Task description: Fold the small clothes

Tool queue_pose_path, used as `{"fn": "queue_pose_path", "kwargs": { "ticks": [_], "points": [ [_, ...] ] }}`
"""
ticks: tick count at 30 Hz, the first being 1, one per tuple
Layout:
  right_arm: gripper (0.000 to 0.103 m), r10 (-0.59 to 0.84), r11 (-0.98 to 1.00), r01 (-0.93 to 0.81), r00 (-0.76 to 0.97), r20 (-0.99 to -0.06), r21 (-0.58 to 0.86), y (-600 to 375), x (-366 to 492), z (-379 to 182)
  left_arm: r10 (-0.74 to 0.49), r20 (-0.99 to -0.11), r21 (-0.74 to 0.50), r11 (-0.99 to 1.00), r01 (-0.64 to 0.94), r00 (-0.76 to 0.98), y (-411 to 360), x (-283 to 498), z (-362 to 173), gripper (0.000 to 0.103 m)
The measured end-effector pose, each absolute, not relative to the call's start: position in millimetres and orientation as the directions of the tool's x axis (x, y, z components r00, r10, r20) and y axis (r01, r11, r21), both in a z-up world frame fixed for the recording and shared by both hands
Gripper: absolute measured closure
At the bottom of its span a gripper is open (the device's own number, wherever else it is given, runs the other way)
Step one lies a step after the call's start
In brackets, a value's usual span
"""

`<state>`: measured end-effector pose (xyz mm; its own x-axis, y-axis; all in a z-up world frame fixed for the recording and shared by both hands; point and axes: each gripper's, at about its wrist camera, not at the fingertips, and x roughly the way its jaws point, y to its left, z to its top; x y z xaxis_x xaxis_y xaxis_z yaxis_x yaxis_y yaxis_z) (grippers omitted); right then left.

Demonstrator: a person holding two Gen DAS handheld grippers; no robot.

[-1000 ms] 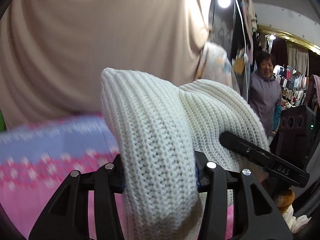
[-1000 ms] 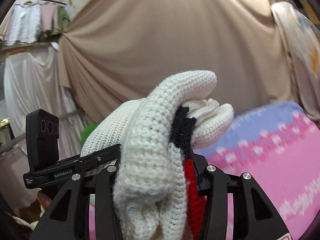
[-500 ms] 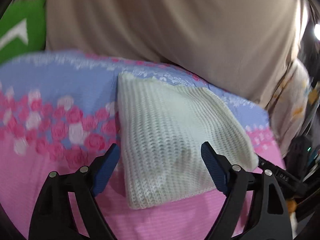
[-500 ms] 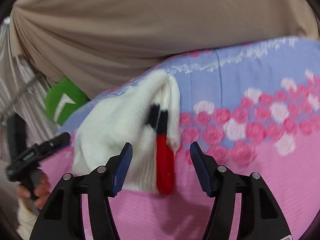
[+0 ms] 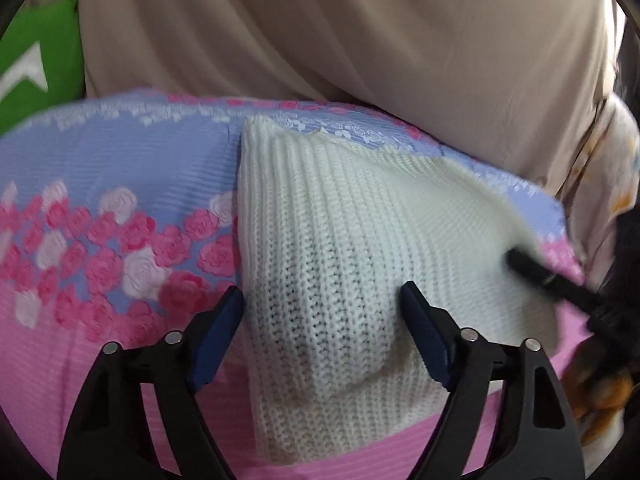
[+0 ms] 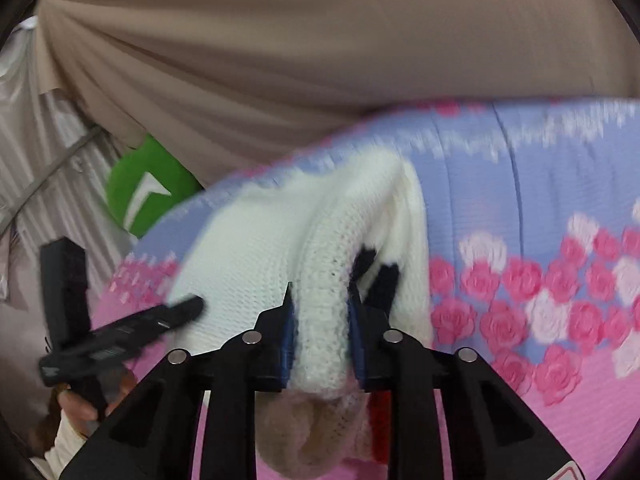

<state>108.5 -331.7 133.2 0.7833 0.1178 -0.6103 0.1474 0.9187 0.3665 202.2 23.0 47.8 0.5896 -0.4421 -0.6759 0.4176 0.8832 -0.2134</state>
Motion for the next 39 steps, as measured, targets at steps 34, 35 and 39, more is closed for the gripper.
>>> {"fn": "queue_pose_path", "kwargs": {
  "ticks": [34, 35, 39],
  "points": [
    [0.048, -0.168, 0.923, 0.366, 0.657, -0.735, 0.116, -274, 3, 98, -0.134, -0.677, 0.08, 0.964, 0.253, 0.723, -3, 92, 31, 0.01],
    [0.047, -0.176, 0.921, 0.373, 0.651, -0.738, 0.109, -273, 0, 95, -0.129, -0.684, 0.079, 0.965, 0.249, 0.718, -3, 90, 27, 0.01],
    [0.045, -0.185, 0.911, 0.397, 0.629, -0.755, 0.108, -272, -8, 84, -0.111, -0.693, 0.08, 0.97, 0.229, 0.713, -2, 80, 13, 0.01]
  ]
}}
